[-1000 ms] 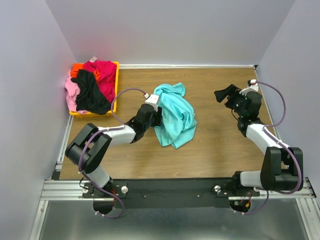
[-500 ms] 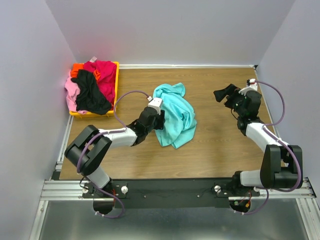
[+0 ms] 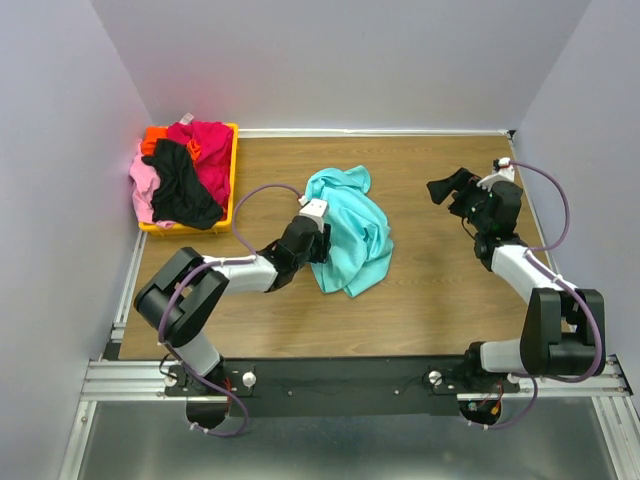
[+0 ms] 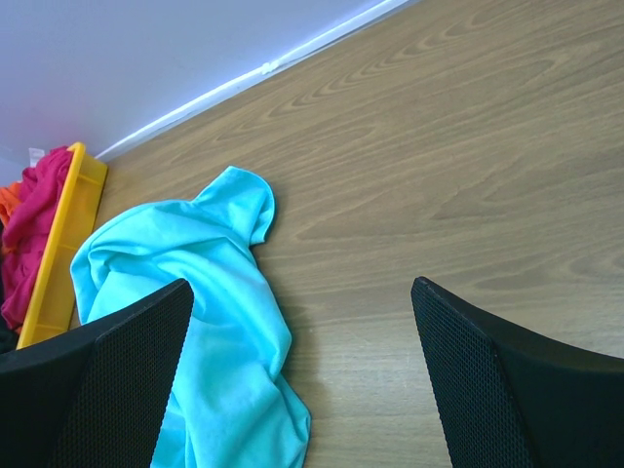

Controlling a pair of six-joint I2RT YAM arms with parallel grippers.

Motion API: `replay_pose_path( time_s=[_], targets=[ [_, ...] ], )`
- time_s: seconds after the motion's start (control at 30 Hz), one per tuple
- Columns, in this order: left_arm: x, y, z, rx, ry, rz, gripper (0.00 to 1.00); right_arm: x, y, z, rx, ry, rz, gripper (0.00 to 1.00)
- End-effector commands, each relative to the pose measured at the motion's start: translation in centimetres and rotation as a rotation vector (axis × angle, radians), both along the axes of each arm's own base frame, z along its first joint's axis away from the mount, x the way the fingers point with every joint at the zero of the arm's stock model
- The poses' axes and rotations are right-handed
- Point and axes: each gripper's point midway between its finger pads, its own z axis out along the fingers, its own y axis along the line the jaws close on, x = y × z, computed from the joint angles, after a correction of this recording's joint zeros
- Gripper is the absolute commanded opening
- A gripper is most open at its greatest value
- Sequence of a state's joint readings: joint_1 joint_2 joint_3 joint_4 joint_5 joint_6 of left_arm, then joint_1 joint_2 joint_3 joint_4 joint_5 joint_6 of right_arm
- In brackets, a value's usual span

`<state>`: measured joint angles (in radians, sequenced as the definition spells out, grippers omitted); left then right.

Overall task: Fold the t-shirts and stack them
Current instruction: Flatten the tshirt out

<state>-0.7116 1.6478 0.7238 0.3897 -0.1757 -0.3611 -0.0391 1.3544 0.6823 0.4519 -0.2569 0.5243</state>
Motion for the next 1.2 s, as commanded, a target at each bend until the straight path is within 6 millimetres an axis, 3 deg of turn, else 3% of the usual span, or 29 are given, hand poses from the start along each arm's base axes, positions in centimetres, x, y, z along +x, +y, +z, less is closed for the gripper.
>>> replay_pose_path(
  time_s=[0.0, 0.43, 1.03, 1.13, 1.17],
  targets=[
    [-0.5, 0.5, 1.0, -0.016, -0.02, 0.019, 0.49, 0.7, 0.5, 1.0, 0.011, -0.026, 0.026, 1.0],
    [-1.4, 1.1, -0.9, 0.006, 0.016, 0.02, 0.49, 0.3, 0.4, 1.4, 0.007, -0.033, 0.022, 1.0],
    [0.8, 1.4, -2.5, 0.096, 0.003, 0.079, 0.5, 0.2, 0.5, 1.3, 0.002, -0.026, 0.028, 1.0],
    [1.0, 1.8, -2.6, 0.109, -0.001, 0.094, 0.47, 0.2, 0.4, 1.2, 0.0, -0.024, 0.026, 1.0],
    [1.0, 1.9, -2.7, 0.115, 0.0, 0.099, 0.37, 0.3, 0.4, 1.4, 0.0, -0.028, 0.026, 1.0]
  ],
)
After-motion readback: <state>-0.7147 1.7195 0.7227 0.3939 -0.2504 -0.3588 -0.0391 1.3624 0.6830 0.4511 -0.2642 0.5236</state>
